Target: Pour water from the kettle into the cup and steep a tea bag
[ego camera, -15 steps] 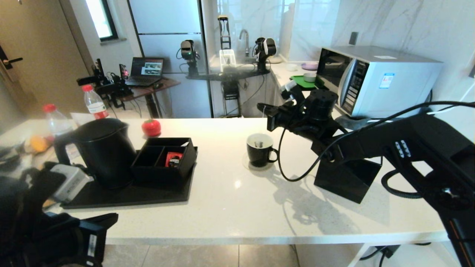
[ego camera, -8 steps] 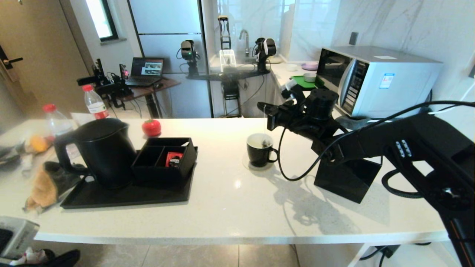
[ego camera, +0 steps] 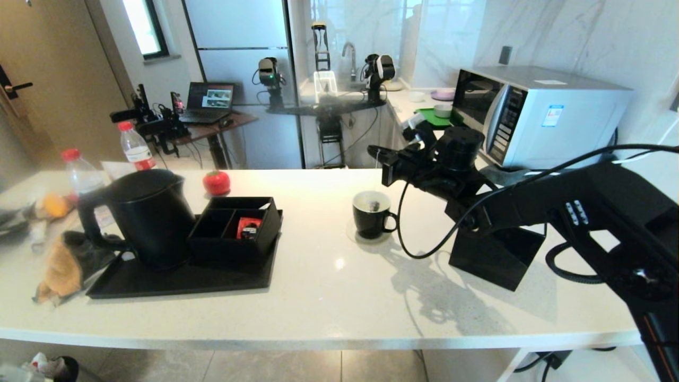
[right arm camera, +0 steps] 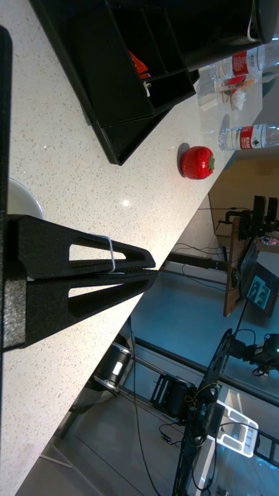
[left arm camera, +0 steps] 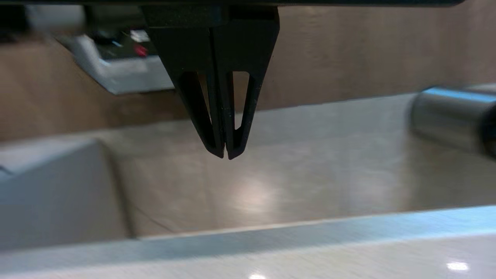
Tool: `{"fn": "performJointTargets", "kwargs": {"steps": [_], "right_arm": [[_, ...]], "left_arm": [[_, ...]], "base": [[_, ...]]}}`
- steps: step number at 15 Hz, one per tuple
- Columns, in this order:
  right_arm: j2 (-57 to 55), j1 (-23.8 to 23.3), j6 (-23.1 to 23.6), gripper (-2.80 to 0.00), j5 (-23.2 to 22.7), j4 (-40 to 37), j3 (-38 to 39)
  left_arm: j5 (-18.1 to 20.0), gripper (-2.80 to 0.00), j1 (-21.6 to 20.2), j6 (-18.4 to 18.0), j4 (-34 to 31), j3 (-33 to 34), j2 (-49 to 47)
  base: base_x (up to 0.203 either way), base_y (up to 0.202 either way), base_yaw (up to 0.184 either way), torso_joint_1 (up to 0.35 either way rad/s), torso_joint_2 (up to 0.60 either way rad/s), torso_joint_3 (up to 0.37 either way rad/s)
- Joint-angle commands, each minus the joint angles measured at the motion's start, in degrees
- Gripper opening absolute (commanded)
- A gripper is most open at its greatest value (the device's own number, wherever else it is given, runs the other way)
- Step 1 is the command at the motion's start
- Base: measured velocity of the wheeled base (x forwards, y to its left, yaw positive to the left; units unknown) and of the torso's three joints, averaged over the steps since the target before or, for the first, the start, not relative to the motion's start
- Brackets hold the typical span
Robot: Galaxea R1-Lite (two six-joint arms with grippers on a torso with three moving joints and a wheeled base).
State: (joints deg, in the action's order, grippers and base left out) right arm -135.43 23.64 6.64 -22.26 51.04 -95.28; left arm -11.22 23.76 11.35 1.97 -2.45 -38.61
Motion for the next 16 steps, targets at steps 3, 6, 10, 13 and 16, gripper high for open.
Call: {"fn": "performJointTargets", "kwargs": {"steps": [3, 6, 10, 13, 16], "right_arm": [[-0.2, 0.0, 0.1, -2.80, -0.2, 0.2, 0.2], [-0.6, 0.1, 0.0, -2.80, -0.2, 0.0, 0.2], [-1.2, 0.1, 0.1, -2.80, -0.2, 0.0, 0.7], [-1.9, 0.3, 0.1, -2.80, -0.2, -0.2, 0.7], [-2.3, 0.4, 0.0, -2.80, -0.2, -0.2, 0.4]], "left_arm": [[6.4, -2.80, -0.1, 0.5, 0.0, 1.1, 2.1], [9.8, -2.80, -0.1, 0.4, -0.3, 2.0, 3.8], [10.4, -2.80, 0.2, 1.1, -0.5, 2.5, 5.7], [10.7, -2.80, 0.3, 2.7, -0.6, 2.5, 7.0], [10.9, -2.80, 2.4, 2.8, -0.5, 2.5, 10.1]], "base": [[0.000, 0.000, 0.000, 0.000, 0.00, 0.000], [0.000, 0.000, 0.000, 0.000, 0.00, 0.000], [0.000, 0.000, 0.000, 0.000, 0.00, 0.000], [0.000, 0.000, 0.000, 0.000, 0.00, 0.000], [0.000, 0.000, 0.000, 0.000, 0.00, 0.000]]}}
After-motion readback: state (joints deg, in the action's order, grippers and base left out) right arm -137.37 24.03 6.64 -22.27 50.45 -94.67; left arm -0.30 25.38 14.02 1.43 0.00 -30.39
